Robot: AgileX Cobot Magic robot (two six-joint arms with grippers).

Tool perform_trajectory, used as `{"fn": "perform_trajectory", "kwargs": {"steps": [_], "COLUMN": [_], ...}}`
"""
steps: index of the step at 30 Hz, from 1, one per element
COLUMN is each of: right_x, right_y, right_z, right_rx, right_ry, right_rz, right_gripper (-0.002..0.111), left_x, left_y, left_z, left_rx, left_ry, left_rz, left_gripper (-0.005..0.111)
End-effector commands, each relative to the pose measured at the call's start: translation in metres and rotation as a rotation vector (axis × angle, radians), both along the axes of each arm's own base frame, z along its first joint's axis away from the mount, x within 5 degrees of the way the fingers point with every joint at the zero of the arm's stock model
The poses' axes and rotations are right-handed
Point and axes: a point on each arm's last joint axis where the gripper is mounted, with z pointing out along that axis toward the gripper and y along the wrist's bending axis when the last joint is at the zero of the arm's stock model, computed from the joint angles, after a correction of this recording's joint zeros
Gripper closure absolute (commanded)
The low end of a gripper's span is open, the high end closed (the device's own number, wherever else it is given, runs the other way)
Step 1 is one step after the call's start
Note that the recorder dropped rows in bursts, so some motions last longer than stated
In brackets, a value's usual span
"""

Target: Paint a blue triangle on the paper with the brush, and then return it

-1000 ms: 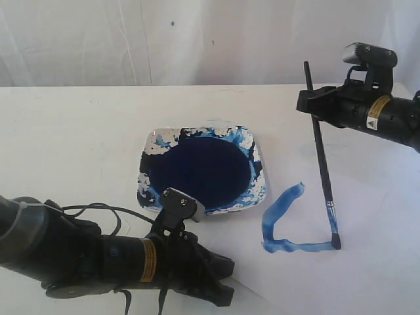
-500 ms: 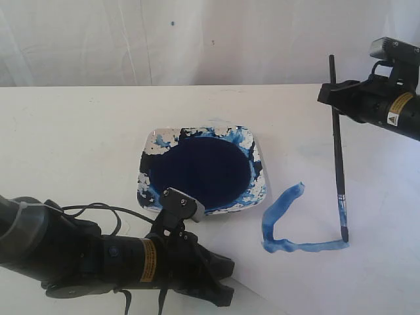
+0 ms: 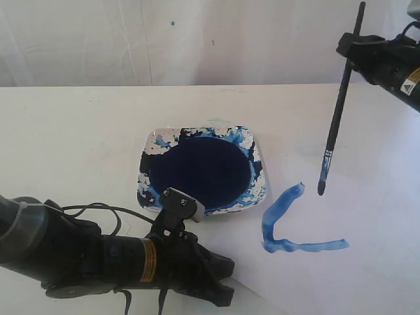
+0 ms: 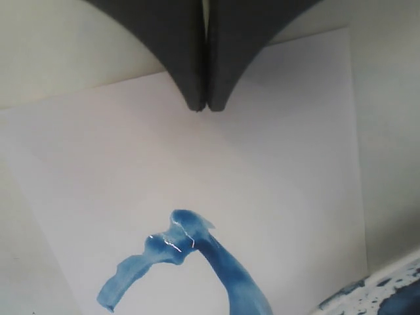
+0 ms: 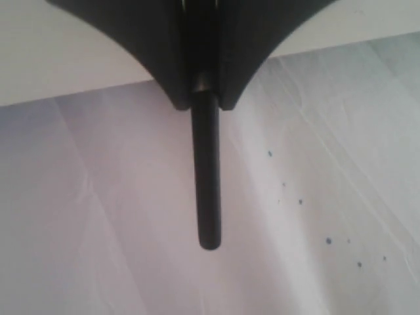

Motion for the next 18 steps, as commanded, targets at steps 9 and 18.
{"fn": "perform_trajectory", "kwargs": {"steps": [9, 18], "right_x": [0.016, 0.021], "right_y": [-0.007, -0.011], "right_z": [-0.025, -0.044], "right_rx": [0.078, 0.105], "right_ry": [-0.092, -0.143], "right_rz": [-0.073, -0.116], "right_gripper": [0.108, 0.108], "left_x": [-0.005, -0.005], "left_y": [0.007, 0.007], "left_z": [-0.012, -0.012], "left_rx": [0.114, 0.114], "left_ry": [0.014, 0.013], "left_rz": [-0.030, -0.032], "left_gripper": [0.107, 0.107]}}
